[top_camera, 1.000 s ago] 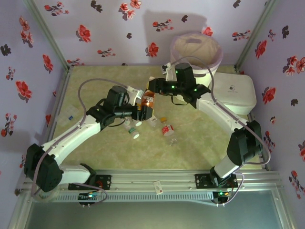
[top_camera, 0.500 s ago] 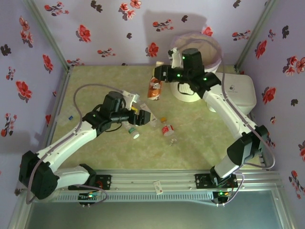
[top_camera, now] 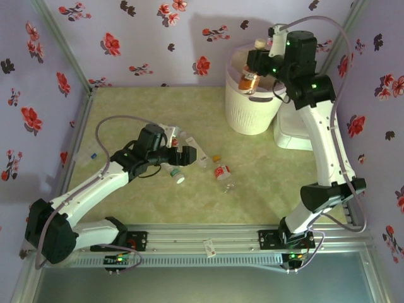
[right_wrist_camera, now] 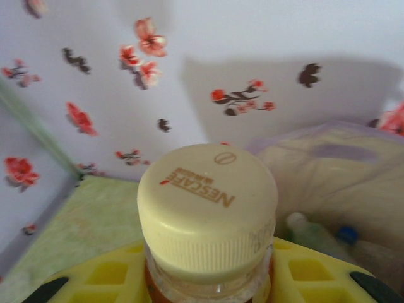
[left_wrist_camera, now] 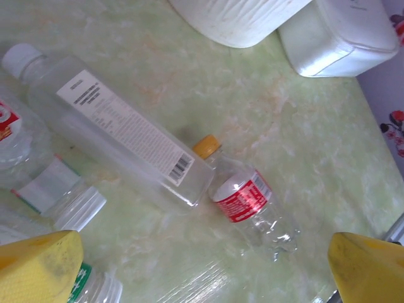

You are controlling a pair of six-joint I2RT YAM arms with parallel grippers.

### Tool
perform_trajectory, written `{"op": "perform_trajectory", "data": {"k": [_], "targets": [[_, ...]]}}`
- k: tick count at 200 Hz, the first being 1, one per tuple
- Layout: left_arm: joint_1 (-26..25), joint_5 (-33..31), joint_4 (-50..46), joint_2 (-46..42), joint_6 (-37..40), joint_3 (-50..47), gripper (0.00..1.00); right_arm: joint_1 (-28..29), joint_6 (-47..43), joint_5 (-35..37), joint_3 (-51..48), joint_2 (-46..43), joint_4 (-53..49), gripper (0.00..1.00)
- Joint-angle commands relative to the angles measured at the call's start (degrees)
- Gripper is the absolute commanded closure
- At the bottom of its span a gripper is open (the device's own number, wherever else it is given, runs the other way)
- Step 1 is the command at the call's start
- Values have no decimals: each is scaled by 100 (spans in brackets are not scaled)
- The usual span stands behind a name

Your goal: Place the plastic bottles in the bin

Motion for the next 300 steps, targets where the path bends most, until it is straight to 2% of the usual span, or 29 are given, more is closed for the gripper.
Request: {"op": "perform_trajectory", "data": {"k": [1, 48, 88, 103, 207, 270, 300], "targets": [[-24, -282, -310, -126, -171, -116, 0, -287, -209, 444, 195, 213, -196, 63], [-23, -381, -64, -363, -680, -676, 0, -706, -57, 749, 430, 638, 125, 64], [-23, -1254, -447, -654, -1261, -859, 0, -719, -348, 978, 1280, 1514, -382, 63], [-15, -1391, -397, -733, -1534, -989, 0, -718, -410, 988, 1431, 1781, -460, 63], [-15, -1583, -375, -692, -2568, -1473, 2, -720, -613, 794, 1643, 2986, -747, 62], [-19, -1634, -392, -718, -2660, -1569, 2, -749, -657, 676, 2379, 3900, -1124, 61], [-19, -1644, -410, -702, -2652, -1570, 2, -790, -657, 585, 2410, 4140, -1200, 59]]}}
